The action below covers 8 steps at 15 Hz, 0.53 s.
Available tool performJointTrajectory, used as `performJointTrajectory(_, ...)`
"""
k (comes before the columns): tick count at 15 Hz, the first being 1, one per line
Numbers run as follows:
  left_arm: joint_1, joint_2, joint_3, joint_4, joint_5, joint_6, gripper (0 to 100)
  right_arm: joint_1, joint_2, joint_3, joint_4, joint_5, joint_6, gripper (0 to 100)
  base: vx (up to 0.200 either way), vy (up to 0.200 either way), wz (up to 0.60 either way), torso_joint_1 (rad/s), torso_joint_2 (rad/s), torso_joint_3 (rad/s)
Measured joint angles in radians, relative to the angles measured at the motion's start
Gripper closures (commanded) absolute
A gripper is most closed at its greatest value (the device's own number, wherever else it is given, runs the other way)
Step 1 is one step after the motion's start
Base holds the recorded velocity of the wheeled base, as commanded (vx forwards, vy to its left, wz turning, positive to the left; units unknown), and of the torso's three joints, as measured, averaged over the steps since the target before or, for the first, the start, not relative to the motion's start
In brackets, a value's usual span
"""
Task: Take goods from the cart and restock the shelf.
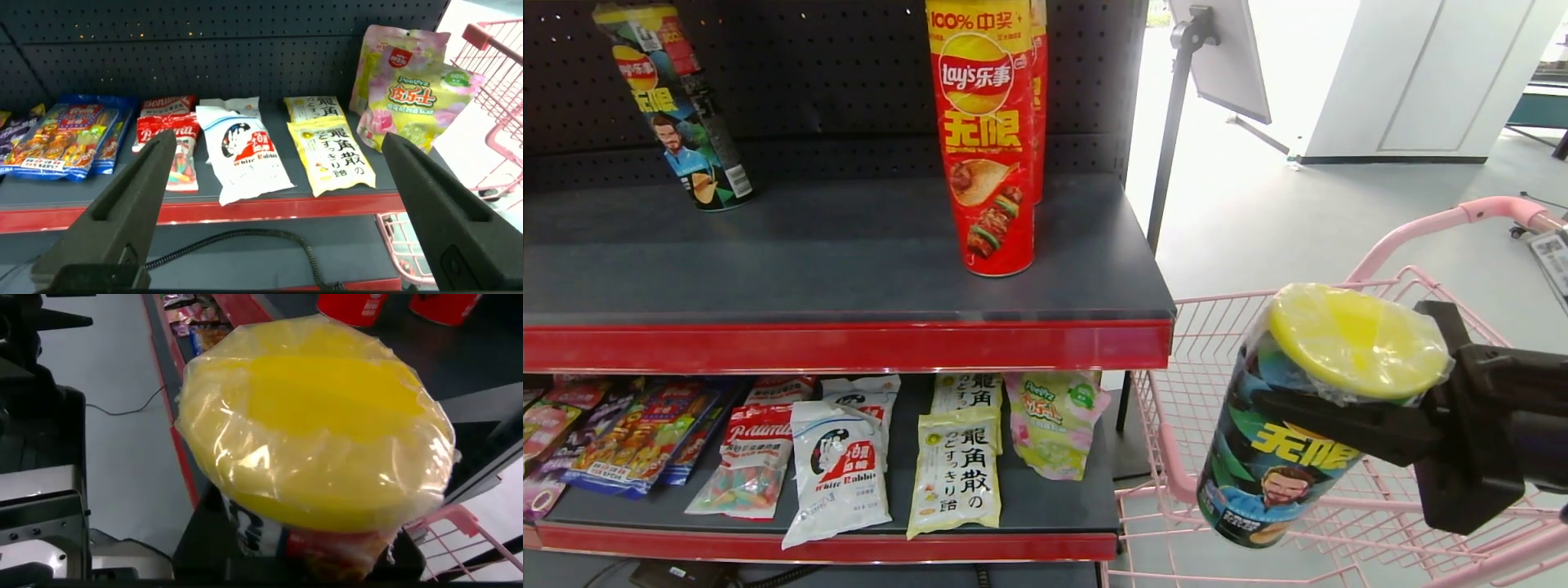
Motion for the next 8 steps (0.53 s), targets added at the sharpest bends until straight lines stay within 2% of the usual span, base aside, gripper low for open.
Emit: performJointTrajectory(8,0.000,0.000,0.000,0.000,0.000,0.000,0,0.066,0.032,-0.014,-0.002,-0.021,-0.006,100,0.000,0.000,0.00,0.000,0.00,0.000)
